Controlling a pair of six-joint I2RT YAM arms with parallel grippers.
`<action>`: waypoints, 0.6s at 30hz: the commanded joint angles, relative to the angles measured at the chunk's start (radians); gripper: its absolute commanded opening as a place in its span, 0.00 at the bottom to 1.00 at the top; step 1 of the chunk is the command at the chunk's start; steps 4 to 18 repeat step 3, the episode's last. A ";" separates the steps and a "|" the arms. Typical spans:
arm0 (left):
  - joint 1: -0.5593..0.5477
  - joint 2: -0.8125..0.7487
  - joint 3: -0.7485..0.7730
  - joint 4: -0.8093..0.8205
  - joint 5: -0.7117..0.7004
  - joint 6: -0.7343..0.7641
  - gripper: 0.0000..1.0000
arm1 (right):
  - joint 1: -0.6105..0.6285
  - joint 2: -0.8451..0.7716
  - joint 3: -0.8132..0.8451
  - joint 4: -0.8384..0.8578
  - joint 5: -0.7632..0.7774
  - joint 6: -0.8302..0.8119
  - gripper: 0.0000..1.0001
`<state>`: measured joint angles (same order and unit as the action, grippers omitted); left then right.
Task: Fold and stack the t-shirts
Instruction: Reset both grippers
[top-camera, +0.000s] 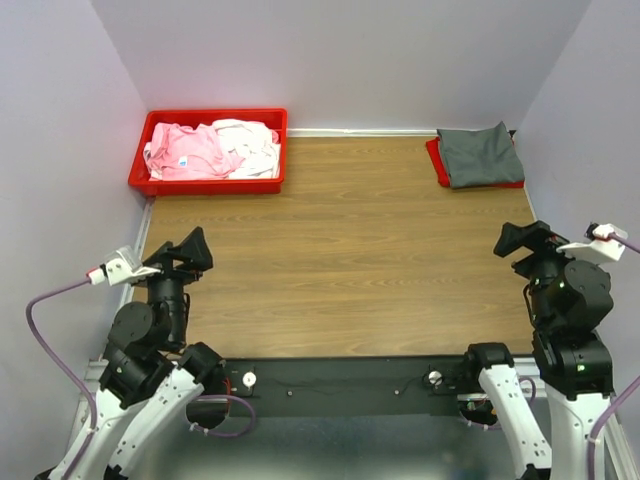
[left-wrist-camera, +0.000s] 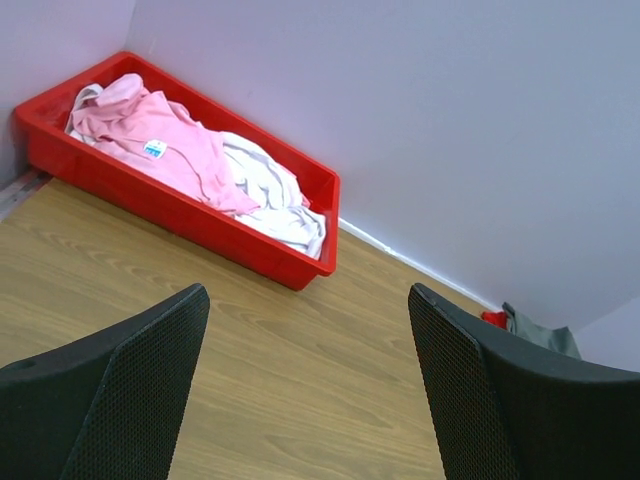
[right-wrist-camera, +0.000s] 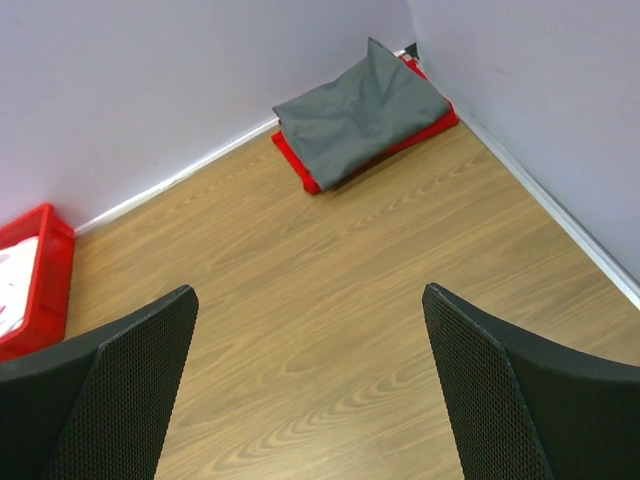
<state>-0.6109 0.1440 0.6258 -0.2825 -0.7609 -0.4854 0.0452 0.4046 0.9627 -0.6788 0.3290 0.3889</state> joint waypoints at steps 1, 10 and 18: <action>0.003 -0.015 -0.006 -0.015 -0.074 -0.028 0.89 | 0.008 -0.030 -0.022 0.016 0.041 -0.030 1.00; 0.005 -0.015 -0.005 -0.018 -0.081 -0.033 0.89 | 0.007 -0.033 -0.024 0.022 0.036 -0.042 1.00; 0.005 -0.015 -0.005 -0.018 -0.081 -0.033 0.89 | 0.007 -0.033 -0.024 0.022 0.036 -0.042 1.00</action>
